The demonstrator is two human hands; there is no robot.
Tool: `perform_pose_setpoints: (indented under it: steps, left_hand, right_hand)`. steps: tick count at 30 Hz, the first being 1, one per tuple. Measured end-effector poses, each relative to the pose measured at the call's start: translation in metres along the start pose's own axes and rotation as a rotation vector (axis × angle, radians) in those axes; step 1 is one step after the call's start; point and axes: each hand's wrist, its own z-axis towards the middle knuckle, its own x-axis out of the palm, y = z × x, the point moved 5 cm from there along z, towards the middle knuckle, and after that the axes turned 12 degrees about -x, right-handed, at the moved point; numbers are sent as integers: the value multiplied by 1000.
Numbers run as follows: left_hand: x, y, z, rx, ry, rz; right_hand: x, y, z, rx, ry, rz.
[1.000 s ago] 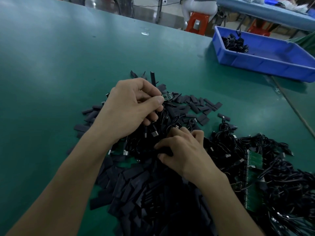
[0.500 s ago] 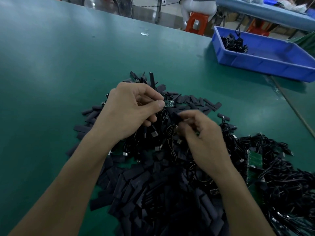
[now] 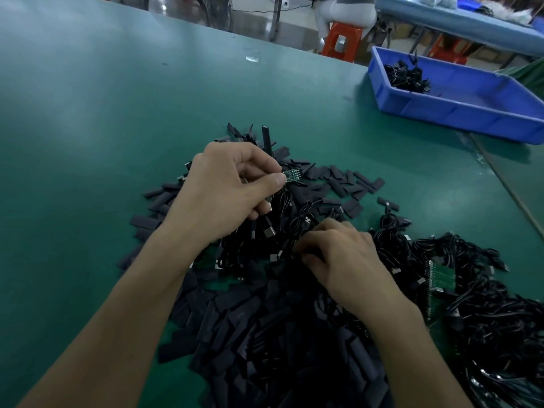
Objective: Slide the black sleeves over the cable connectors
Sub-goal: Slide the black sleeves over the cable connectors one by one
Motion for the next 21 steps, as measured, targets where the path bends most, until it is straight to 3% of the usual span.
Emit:
perform_pose_setpoints:
  steps: [3, 5, 9, 13, 21]
  left_hand:
    - [0, 0, 0, -3, -5, 6]
    - [0, 0, 0, -1, -3, 11]
    - [0, 0, 0, 0, -6, 7]
    - [-1, 1, 0, 5, -8, 10]
    - [0, 1, 0, 6, -2, 13]
  right_hand:
    - [-6, 20, 1, -133, -111, -62]
    - [-4, 30, 3, -202, -71, -74]
    - [9, 31, 7, -165, 84, -72]
    - [17, 29, 11, -132, 76, -61]
    - [16, 19, 12, -241, 63, -17]
